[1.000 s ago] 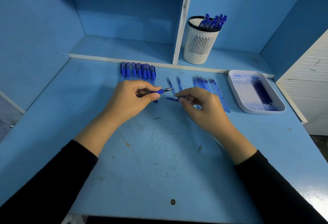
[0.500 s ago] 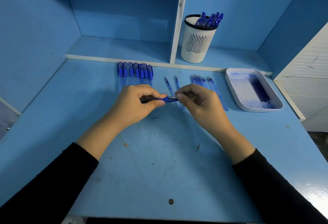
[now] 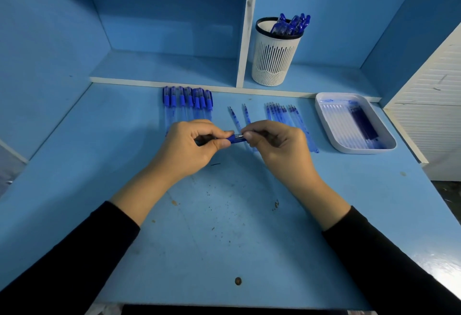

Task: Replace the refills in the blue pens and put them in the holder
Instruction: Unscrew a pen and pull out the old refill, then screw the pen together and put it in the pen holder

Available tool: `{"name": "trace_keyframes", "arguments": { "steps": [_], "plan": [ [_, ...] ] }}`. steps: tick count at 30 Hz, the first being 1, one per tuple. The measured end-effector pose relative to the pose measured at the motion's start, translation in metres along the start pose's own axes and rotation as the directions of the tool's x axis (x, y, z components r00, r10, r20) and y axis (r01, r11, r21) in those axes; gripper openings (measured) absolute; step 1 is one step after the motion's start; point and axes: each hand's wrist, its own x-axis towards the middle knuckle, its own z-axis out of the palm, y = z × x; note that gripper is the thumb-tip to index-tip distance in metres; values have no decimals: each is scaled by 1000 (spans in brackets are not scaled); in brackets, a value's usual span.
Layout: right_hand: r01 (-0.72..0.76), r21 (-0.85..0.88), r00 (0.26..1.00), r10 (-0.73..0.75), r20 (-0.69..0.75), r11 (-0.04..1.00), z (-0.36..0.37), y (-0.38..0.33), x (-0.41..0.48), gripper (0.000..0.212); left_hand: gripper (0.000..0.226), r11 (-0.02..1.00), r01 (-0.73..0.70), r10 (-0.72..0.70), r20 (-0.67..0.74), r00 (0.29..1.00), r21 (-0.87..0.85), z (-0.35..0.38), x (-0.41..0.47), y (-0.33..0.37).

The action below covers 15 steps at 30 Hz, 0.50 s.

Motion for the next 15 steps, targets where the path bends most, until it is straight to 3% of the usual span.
{"name": "trace_keyframes", "arguments": {
  "steps": [8,13,15],
  "plan": [
    [135,150,977,-106,-186,979,11,-9,-2,20,25,991,-12,0,-90,996,-132,-1,10,11],
    [138,201,951,-73,-300,970,3,-14,1,19,27,993,-117,117,-97,988,-2,0,11,6],
    [178,190,910,-88,-405,966,-10,-19,4,18,31,995,-75,80,-82,993,61,-5,18,-3]
  ]
}}
